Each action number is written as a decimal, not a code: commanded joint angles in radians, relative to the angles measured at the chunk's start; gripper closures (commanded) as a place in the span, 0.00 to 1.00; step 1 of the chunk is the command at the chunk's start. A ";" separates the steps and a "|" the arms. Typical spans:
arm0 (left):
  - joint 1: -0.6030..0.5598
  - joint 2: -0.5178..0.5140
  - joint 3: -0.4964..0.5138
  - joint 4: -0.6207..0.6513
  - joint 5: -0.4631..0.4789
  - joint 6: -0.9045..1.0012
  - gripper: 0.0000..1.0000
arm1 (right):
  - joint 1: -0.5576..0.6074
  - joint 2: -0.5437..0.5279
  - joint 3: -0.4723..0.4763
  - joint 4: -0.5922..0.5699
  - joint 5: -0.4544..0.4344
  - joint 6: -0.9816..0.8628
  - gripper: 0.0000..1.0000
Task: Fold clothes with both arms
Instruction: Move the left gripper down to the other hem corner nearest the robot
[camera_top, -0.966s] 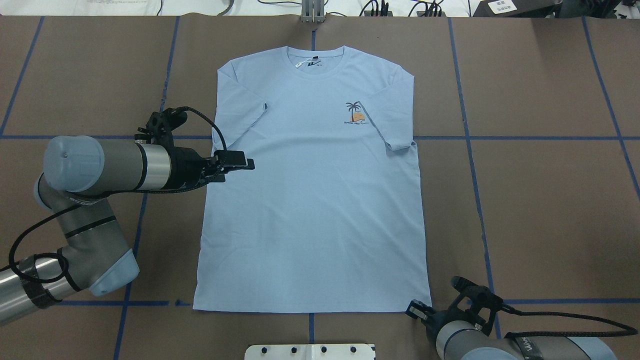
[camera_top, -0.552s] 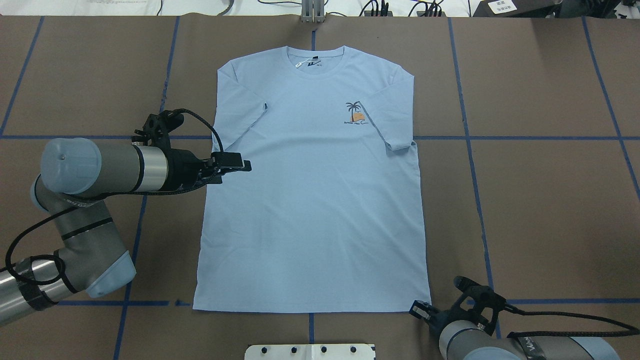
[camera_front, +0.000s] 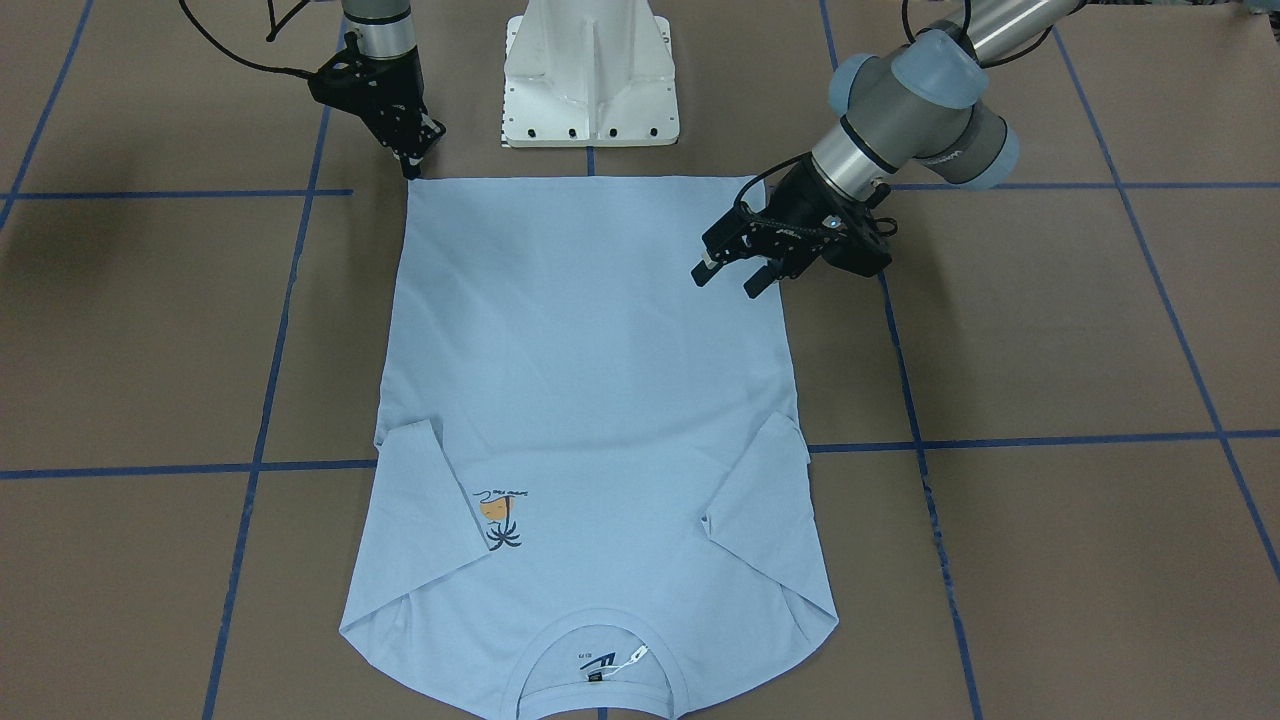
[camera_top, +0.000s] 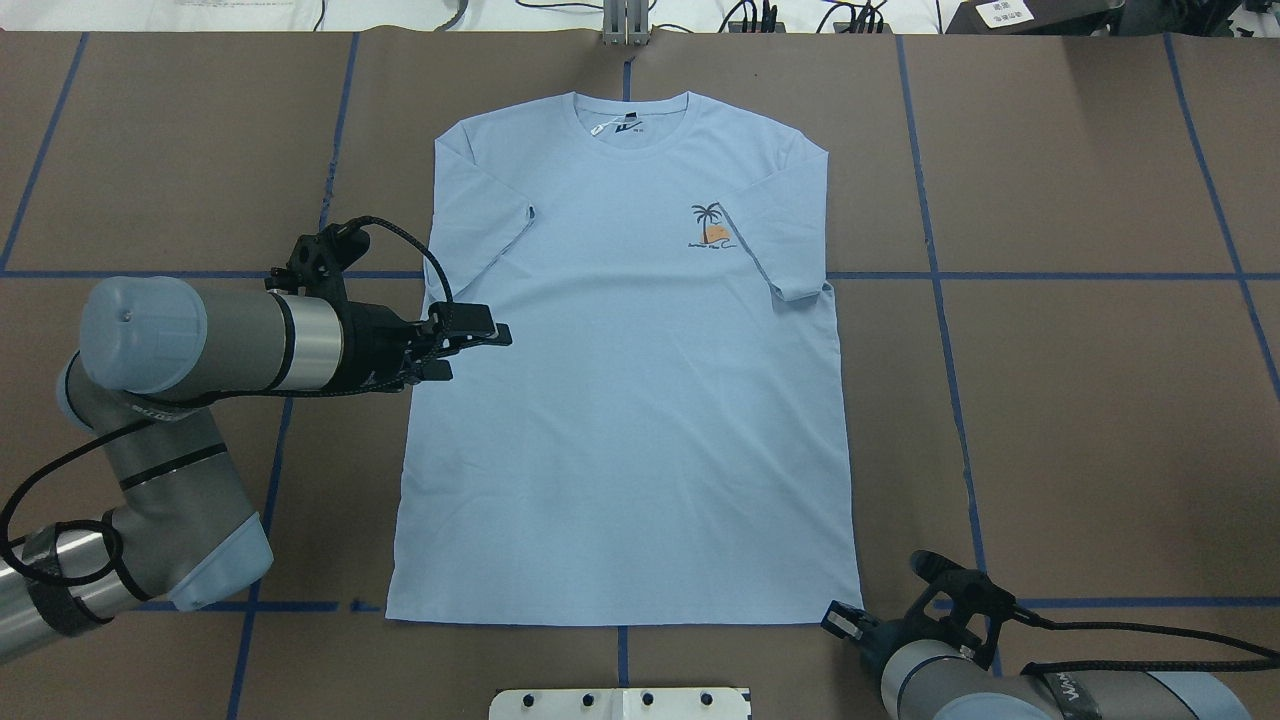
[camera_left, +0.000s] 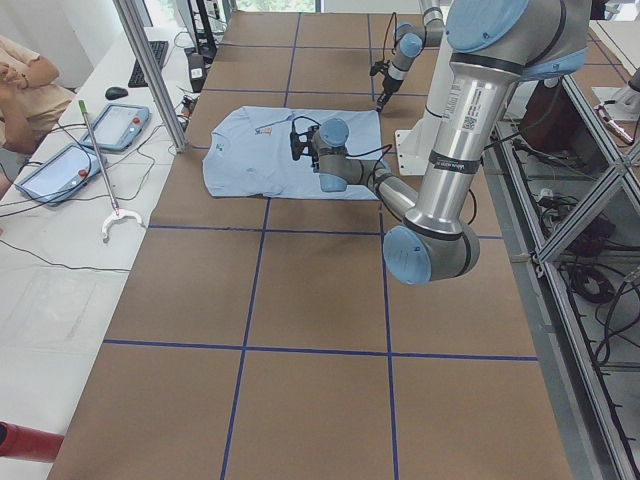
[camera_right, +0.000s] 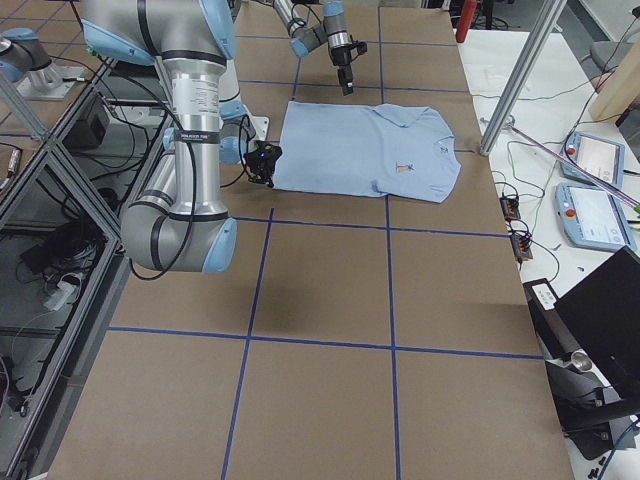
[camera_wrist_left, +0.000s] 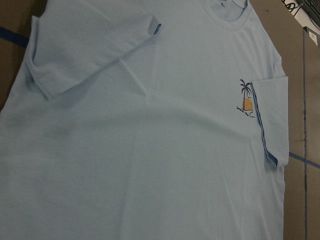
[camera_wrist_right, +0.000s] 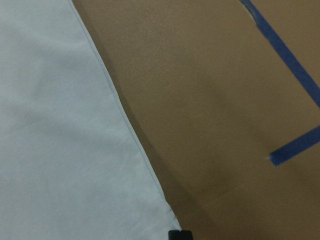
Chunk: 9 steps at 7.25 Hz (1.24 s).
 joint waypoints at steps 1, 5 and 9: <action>0.121 0.015 -0.183 0.281 0.100 -0.057 0.01 | 0.002 -0.009 0.033 -0.001 0.002 -0.002 1.00; 0.389 0.169 -0.322 0.493 0.325 -0.254 0.04 | 0.001 -0.011 0.035 0.000 0.003 -0.006 1.00; 0.467 0.232 -0.313 0.545 0.363 -0.273 0.14 | -0.001 -0.012 0.034 -0.001 0.003 -0.011 1.00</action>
